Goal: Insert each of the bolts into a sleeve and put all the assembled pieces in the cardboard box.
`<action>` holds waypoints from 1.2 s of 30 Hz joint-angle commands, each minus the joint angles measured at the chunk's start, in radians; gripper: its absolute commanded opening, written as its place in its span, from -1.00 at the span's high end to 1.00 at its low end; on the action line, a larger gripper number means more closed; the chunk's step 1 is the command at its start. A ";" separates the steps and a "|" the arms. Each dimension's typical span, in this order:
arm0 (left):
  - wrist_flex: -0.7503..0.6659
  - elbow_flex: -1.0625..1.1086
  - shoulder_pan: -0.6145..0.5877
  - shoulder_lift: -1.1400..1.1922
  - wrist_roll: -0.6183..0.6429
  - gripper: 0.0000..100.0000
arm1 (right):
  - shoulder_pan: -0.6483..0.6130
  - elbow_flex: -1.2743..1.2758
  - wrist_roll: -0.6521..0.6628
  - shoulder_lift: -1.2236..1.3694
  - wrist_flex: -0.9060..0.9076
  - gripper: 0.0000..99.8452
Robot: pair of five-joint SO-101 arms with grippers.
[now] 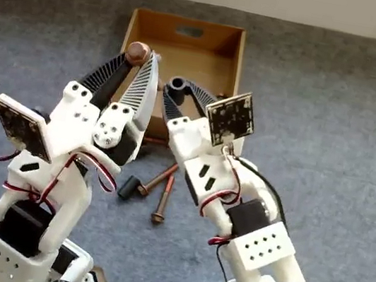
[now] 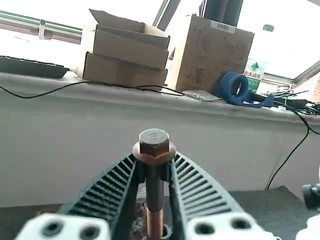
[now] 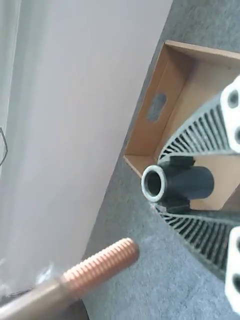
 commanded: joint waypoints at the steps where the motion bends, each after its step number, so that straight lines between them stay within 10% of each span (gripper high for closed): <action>1: -0.040 -0.053 0.013 -0.010 0.005 0.97 | -0.010 -0.008 -0.011 -0.016 -0.024 0.99; 21: -0.295 0.093 0.053 -0.010 0.003 0.98 | -0.005 -0.013 -0.008 -0.016 -0.024 0.99; 36: -0.063 0.033 0.051 -0.010 0.008 0.98 | -0.005 -0.013 -0.008 -0.021 -0.024 0.99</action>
